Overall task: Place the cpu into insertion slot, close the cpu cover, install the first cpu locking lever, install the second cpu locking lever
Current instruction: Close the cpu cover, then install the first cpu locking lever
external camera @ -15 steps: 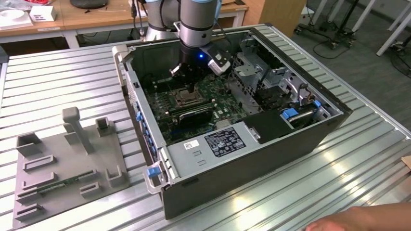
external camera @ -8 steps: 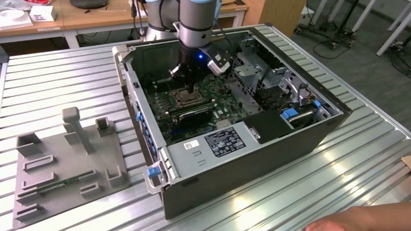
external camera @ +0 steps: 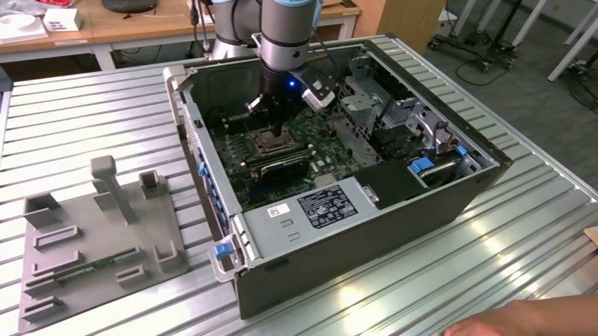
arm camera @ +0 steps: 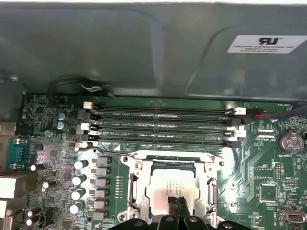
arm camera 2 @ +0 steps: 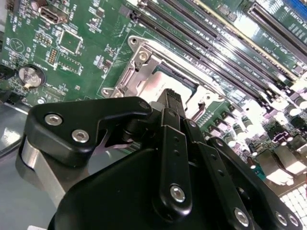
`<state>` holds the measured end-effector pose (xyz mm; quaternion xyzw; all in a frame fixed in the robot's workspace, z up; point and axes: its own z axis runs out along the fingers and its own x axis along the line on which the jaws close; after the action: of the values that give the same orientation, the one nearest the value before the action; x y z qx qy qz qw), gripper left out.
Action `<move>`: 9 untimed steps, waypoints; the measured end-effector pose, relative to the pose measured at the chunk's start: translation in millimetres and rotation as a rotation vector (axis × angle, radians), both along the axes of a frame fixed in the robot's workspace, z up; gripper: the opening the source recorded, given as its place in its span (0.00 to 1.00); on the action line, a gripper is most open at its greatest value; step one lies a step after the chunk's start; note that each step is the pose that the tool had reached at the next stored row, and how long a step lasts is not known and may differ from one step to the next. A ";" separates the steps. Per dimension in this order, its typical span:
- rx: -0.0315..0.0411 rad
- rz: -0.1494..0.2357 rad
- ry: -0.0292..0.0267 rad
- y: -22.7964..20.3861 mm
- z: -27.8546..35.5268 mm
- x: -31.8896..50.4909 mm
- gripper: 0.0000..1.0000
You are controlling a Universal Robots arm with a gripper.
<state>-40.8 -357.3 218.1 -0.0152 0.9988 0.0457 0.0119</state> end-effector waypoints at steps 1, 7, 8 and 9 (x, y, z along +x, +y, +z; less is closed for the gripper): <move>0.0005 0.000 -0.0001 0.0 0.0 -0.1 0.10; 0.0010 0.000 0.0000 -0.1 0.0 -0.9 0.10; 0.0010 0.000 0.0000 -0.1 0.0 -0.9 0.10; 0.0010 0.000 0.0000 -0.1 0.0 -0.9 0.10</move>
<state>-41.7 -357.4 218.1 -0.0152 0.9987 0.0463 0.0119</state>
